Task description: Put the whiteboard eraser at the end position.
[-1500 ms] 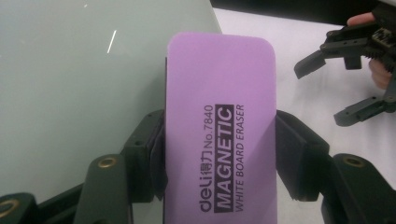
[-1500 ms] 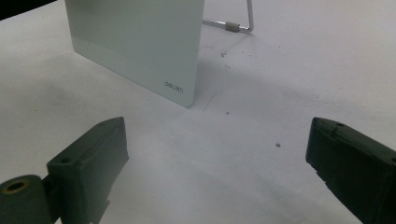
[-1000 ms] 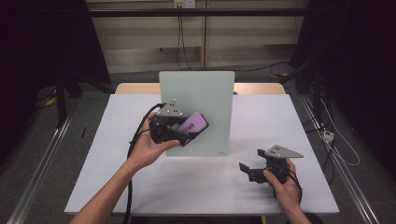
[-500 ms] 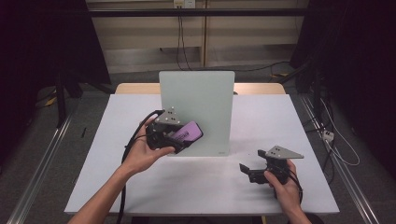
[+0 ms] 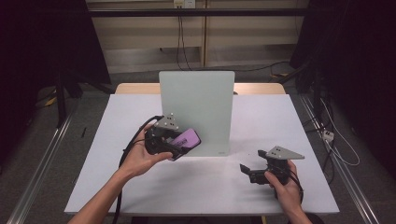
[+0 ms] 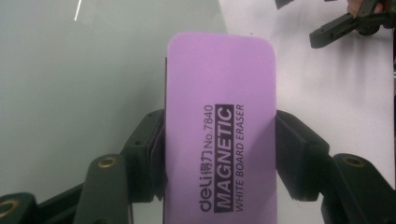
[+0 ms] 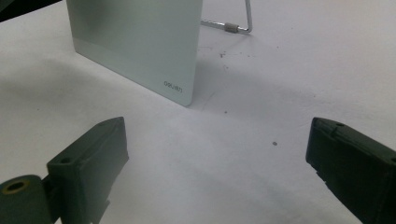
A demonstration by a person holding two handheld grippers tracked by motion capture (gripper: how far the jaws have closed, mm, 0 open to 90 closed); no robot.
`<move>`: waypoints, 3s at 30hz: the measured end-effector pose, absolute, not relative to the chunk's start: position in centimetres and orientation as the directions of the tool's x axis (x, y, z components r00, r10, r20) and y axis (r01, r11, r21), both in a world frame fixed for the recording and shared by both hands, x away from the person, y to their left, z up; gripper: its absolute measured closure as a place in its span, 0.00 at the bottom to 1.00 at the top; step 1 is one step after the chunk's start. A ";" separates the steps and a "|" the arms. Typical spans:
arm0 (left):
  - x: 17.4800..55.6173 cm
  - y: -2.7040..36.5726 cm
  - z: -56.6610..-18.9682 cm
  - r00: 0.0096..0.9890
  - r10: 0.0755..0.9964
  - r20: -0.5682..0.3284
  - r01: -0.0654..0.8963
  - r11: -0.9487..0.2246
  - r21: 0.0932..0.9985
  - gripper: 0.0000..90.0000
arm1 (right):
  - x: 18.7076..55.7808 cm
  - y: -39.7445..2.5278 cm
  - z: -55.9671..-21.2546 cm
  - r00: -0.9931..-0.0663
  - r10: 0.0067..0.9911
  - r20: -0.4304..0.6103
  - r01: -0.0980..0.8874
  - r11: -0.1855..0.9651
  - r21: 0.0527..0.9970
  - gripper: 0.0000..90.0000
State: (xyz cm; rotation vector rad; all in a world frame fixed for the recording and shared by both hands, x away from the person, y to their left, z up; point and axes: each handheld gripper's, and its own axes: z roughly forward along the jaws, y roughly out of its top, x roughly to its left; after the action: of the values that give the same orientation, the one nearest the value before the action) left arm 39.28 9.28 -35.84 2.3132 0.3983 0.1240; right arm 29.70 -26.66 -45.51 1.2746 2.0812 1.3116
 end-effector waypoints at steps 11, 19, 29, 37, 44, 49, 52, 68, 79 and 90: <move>38.5 8.4 -36.6 0.956 0.293 -0.015 0.222 -0.688 0.691 0.45 | 29.8 -26.7 -45.6 -0.527 0.836 0.155 0.496 0.154 0.854 0.06; 37.9 8.2 -37.0 0.964 0.266 -0.012 0.208 -0.722 0.660 0.45 | 29.8 -26.6 -45.5 -0.530 0.835 0.151 0.494 0.159 0.855 0.06; 37.3 7.6 -38.0 0.970 0.240 -0.024 0.200 -0.746 0.635 0.45 | 29.9 -26.3 -45.4 -0.531 0.835 0.143 0.492 0.167 0.854 0.06; 37.2 6.3 -38.9 0.972 0.228 -0.053 0.212 -0.764 0.609 0.45 | 29.9 -26.3 -45.5 -0.529 0.836 0.143 0.493 0.166 0.854 0.06; 36.8 5.1 -40.0 0.975 0.198 -0.098 0.217 -0.782 0.584 0.45 | 29.9 -26.3 -45.5 -0.530 0.836 0.144 0.493 0.166 0.854 0.06; 36.6 4.5 -40.7 0.976 0.194 -0.095 0.214 -0.803 0.556 0.45 | 30.0 -26.3 -45.5 -0.528 0.837 0.145 0.496 0.166 0.853 0.06; 36.6 4.1 -41.3 0.977 0.174 -0.126 0.215 -0.802 0.557 0.45 | 30.0 -26.3 -45.5 -0.527 0.837 0.146 0.497 0.165 0.852 0.06; 36.2 2.7 -42.8 0.979 0.166 -0.117 0.203 -0.814 0.544 0.45 | 30.0 -26.3 -45.5 -0.529 0.836 0.143 0.495 0.167 0.853 0.06; 36.3 2.4 -43.6 0.975 0.178 -0.130 0.220 -0.814 0.538 0.45 | 29.9 -26.3 -45.5 -0.530 0.836 0.143 0.494 0.167 0.853 0.06; 36.3 2.4 -43.9 0.972 0.191 -0.136 0.235 -0.806 0.543 0.44 | 30.0 -26.2 -45.5 -0.531 0.835 0.142 0.495 0.169 0.853 0.06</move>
State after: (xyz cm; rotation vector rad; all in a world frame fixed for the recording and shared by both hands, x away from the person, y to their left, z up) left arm 36.34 2.43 -43.89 2.5332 0.2992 -0.0991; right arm 29.95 -26.25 -45.49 1.2632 2.0926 1.3065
